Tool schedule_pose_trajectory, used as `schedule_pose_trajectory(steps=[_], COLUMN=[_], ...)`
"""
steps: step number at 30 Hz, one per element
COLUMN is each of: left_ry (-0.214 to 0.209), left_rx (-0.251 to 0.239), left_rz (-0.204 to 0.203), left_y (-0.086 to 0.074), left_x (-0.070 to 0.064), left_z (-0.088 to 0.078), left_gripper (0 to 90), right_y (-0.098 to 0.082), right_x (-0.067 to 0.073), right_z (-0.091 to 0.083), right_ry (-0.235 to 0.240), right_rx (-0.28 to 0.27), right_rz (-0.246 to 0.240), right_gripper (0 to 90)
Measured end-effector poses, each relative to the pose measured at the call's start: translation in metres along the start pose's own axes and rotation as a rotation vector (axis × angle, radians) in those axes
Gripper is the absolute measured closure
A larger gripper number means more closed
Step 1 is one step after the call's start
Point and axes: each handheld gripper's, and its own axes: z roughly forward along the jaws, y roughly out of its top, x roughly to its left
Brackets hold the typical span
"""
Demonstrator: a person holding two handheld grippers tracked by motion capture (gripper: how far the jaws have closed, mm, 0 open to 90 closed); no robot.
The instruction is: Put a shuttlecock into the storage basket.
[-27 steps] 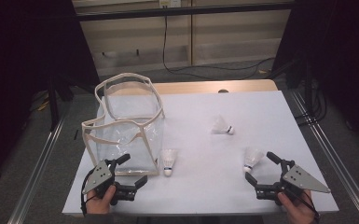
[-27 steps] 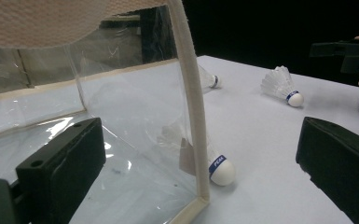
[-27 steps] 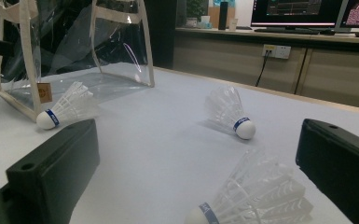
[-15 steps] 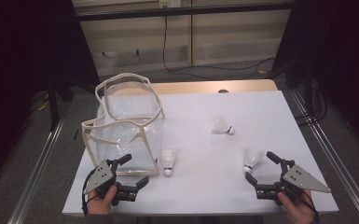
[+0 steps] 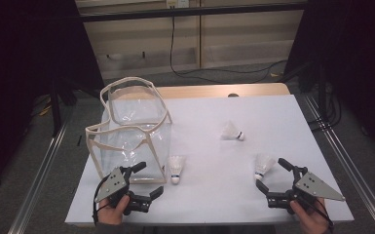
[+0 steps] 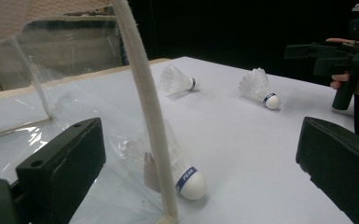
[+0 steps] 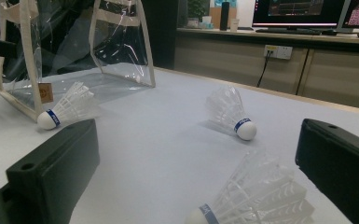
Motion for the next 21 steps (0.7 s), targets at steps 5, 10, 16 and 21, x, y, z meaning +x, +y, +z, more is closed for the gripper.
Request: schedule_pose_trajectory(steps=[5, 10, 16, 21], left_ry=[-0.015, -0.023, -0.027, -0.033], left_rx=[-0.002, 0.004, 0.008, 0.01], left_rz=[0.004, 0.001, 0.004, -0.002], left_y=[0.001, 0.0007, 0.0006, 0.0003], left_x=[-0.0039, -0.0062, -0.0068, -0.0083], left_z=[0.0039, 0.0067, 0.0085, 0.0086], left_gripper=[1.6, 1.6, 1.6, 1.6], right_y=[-0.0003, -0.0002, -0.0003, 0.0002], right_x=[-0.0003, 0.0001, -0.0004, 0.0013], right_z=[0.0002, 0.0005, -0.0003, 0.0012], right_ry=[0.002, 0.006, 0.004, 0.007], right_rx=[0.002, -0.001, -0.002, -0.001], right_rz=[-0.005, -0.006, 0.002, -0.006], right_gripper=[0.0, 0.0, 0.0, 0.0])
